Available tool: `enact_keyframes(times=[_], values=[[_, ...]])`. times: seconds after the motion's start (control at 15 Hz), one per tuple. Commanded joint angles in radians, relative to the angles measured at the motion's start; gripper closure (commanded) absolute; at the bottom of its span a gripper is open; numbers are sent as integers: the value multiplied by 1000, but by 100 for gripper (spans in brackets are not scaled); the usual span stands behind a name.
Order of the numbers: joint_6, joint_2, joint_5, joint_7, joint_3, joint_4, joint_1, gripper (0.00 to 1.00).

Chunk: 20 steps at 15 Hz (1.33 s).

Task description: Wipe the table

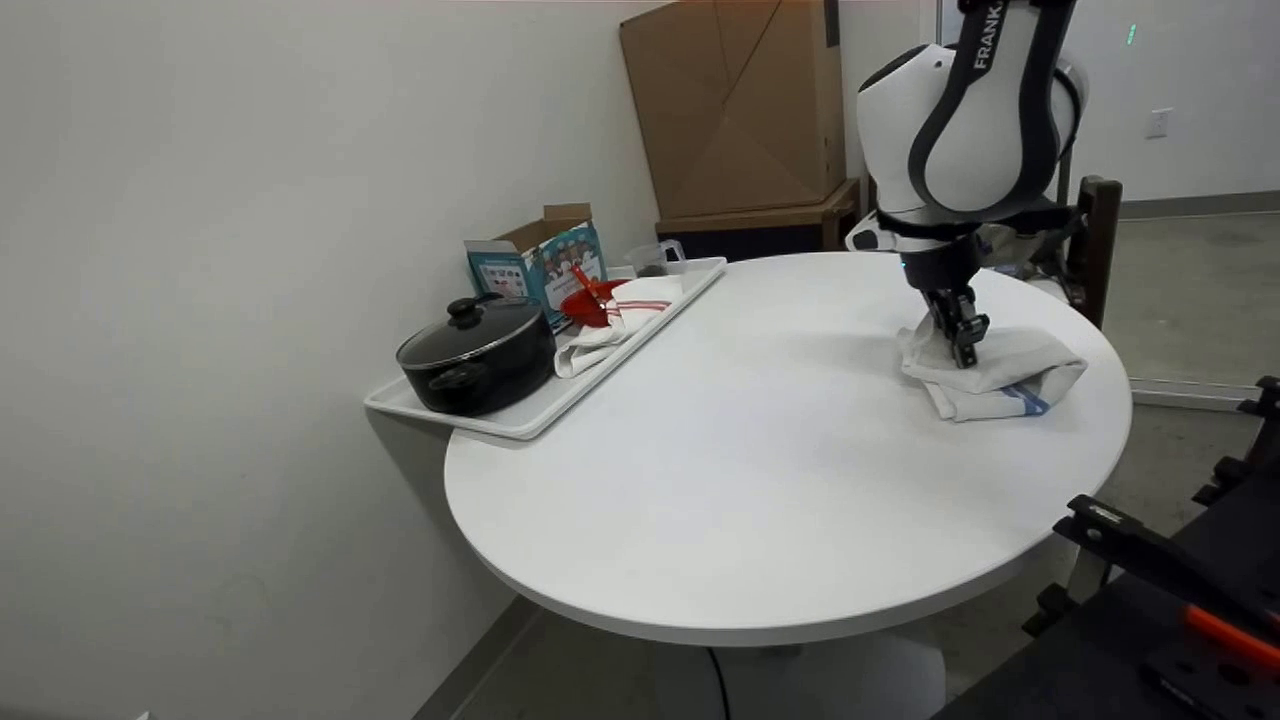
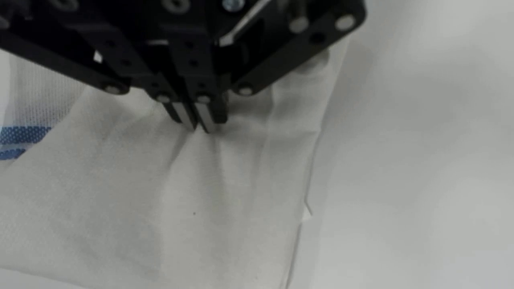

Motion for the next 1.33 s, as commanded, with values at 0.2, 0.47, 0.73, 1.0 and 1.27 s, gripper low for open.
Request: enact_keyframes(times=[0.2, 0.47, 0.73, 1.0, 1.27], values=[[65, -6, 86, 46, 142, -64, 151, 99], [105, 1, 110, 89, 234, -93, 269, 99], [112, 5, 115, 102, 288, -120, 338, 99], [78, -18, 127, 69, 284, -156, 310, 99], [27, -68, 168, 19, 259, -213, 218, 99]])
